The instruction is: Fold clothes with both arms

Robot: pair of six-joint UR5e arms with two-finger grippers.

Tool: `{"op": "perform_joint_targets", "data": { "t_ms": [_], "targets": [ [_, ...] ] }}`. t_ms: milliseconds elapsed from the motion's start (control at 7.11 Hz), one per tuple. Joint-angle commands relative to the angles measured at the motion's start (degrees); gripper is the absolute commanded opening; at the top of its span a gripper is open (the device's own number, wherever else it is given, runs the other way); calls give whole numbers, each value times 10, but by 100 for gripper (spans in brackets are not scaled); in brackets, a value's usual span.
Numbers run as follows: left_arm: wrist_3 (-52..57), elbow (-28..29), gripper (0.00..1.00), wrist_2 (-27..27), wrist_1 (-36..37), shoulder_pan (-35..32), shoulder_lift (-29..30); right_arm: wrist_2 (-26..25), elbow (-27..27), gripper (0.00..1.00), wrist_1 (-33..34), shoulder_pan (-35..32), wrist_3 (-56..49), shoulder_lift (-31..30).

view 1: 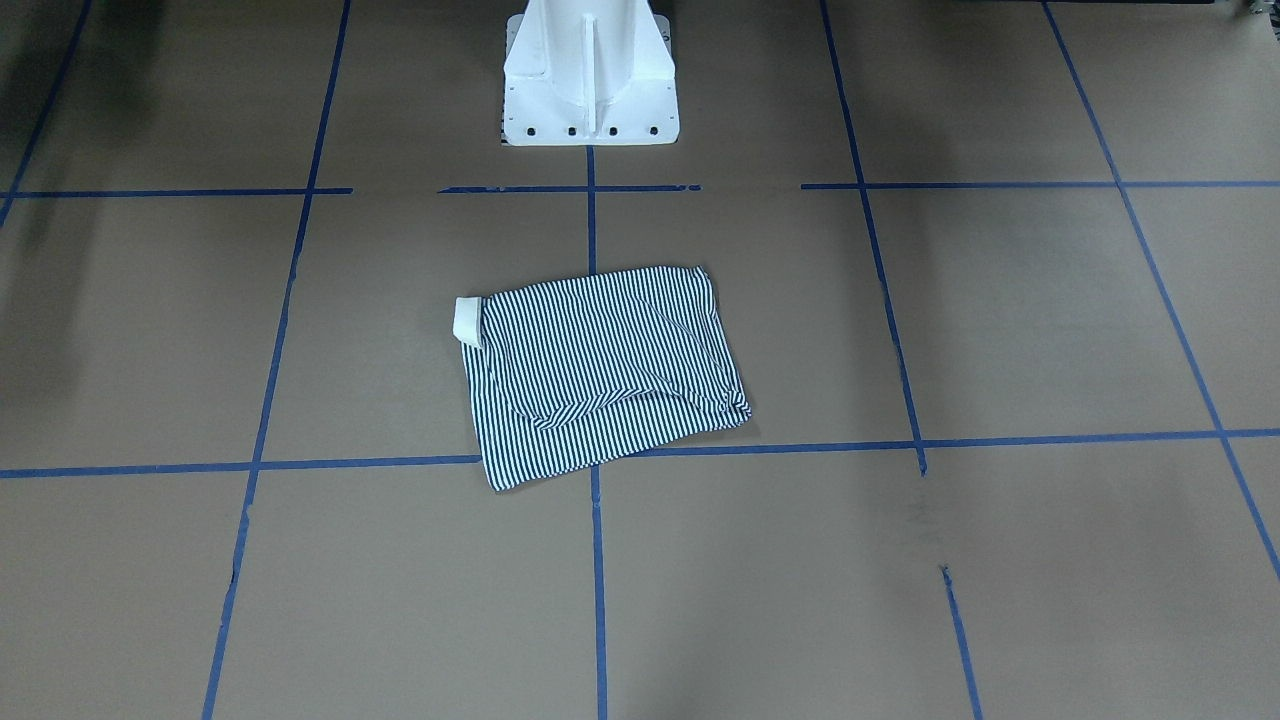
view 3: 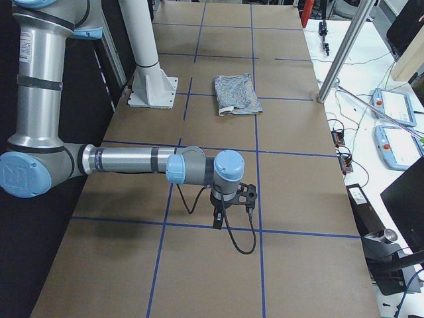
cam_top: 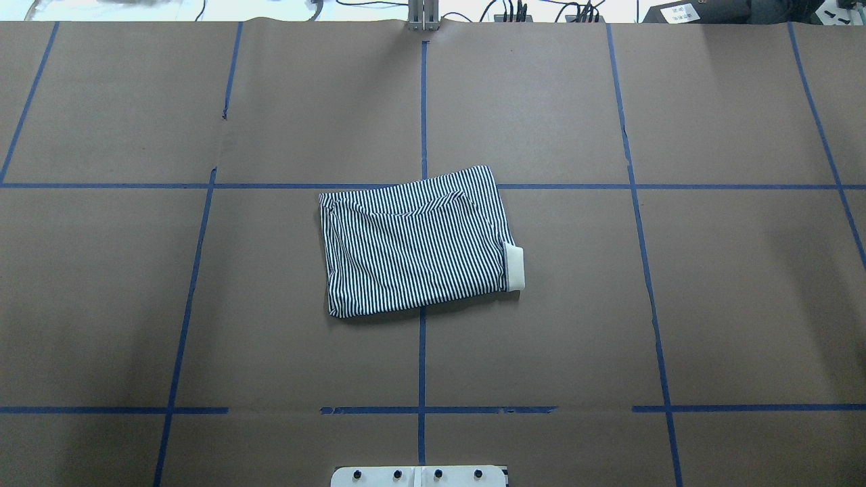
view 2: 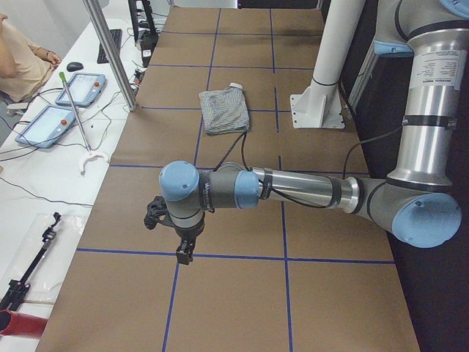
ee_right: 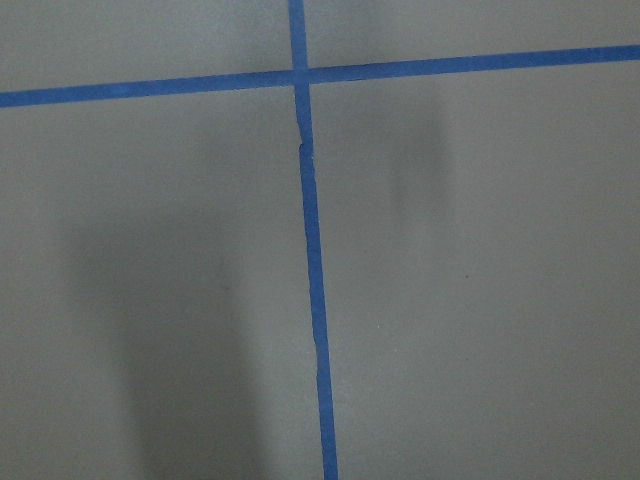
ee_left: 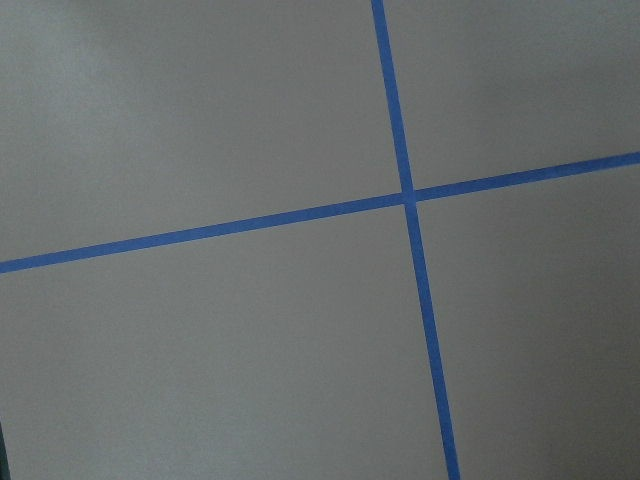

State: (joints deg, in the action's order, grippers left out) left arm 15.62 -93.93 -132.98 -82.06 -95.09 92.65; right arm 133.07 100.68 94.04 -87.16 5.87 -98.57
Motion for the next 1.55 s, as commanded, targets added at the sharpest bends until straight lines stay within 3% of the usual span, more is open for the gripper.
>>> {"op": "perform_joint_targets", "data": {
  "t_ms": [0, 141, 1407],
  "targets": [
    [-1, 1, 100, -24, -60, 1, -39, 0, 0, 100, 0, 0, 0, 0],
    [-16, 1, 100, -24, -93, 1, -43, 0, 0, 100, 0, 0, 0, 0],
    [-38, 5, 100, -18, -94, 6, -52, -4, -11, 100, 1, 1, 1, -1]
  ]
}}
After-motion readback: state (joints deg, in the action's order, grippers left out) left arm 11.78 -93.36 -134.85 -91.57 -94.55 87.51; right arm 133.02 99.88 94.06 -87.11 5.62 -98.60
